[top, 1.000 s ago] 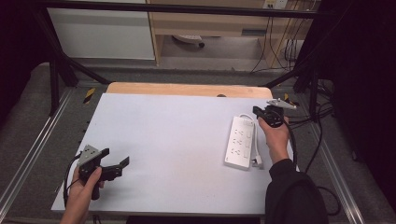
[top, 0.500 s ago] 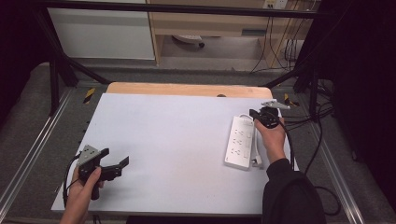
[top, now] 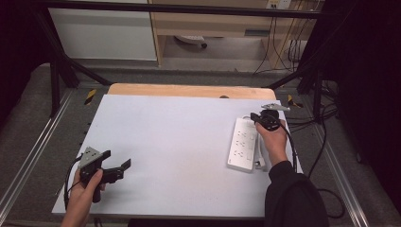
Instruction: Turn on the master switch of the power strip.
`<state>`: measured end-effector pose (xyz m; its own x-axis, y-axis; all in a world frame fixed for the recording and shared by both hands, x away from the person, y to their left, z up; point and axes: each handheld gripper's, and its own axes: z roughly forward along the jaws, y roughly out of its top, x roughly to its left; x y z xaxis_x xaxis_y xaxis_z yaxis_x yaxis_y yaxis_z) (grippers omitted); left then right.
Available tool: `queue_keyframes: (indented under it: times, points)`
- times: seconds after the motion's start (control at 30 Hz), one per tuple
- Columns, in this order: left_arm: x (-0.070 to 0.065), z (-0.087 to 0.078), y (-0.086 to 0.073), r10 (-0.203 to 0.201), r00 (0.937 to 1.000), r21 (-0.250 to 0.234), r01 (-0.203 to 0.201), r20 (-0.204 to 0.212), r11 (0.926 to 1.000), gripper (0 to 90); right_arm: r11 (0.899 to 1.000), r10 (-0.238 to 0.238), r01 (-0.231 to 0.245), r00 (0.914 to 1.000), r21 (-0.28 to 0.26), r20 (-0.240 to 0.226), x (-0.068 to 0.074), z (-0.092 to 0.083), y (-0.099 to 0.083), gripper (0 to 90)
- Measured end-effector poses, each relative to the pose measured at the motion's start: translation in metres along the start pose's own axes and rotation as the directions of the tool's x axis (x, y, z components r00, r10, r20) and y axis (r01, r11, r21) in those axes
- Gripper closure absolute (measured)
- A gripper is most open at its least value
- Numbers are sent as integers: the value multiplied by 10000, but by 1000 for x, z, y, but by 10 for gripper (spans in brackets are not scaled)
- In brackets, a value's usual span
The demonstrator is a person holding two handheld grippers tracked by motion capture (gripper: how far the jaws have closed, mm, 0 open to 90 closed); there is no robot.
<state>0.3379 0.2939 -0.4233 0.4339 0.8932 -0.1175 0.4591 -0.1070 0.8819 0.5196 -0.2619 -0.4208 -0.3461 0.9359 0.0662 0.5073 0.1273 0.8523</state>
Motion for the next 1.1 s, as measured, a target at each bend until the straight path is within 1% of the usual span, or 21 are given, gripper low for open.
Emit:
queue_keyframes:
  times: [0.17, 0.2, 0.4, 0.43, 0.8, 1.1]
  points:
    - [0, 0, 0, -11, 10000, -4, 11, 1, 10000, 95, 9996, -101, 100, 9999, 263, 54, 0, 2, -3, 900]
    - [0, 0, 0, -23, 10000, -10, 23, 4, 10000, 95, 9992, -84, 80, 9999, 384, 90, -1, 3, -5, 900]
    - [0, 0, 0, 19, 10000, 15, -19, -5, 10000, 95, 9986, -54, 45, 9998, 531, 166, -2, 5, -8, 900]
    - [0, 0, 0, 19, 10000, 19, -19, -12, 10000, 95, 9981, -148, 136, 9997, 594, 182, -3, 6, -9, 900]
    - [0, 0, 0, 6, 10000, 31, -6, -5, 10000, 95, 9968, -102, 83, 9997, 800, 224, -4, 7, -11, 900]
    - [0, 0, 0, 17, 10000, 27, -17, -22, 10000, 96, 9964, -132, 113, 9997, 845, 217, -3, 8, -12, 900]
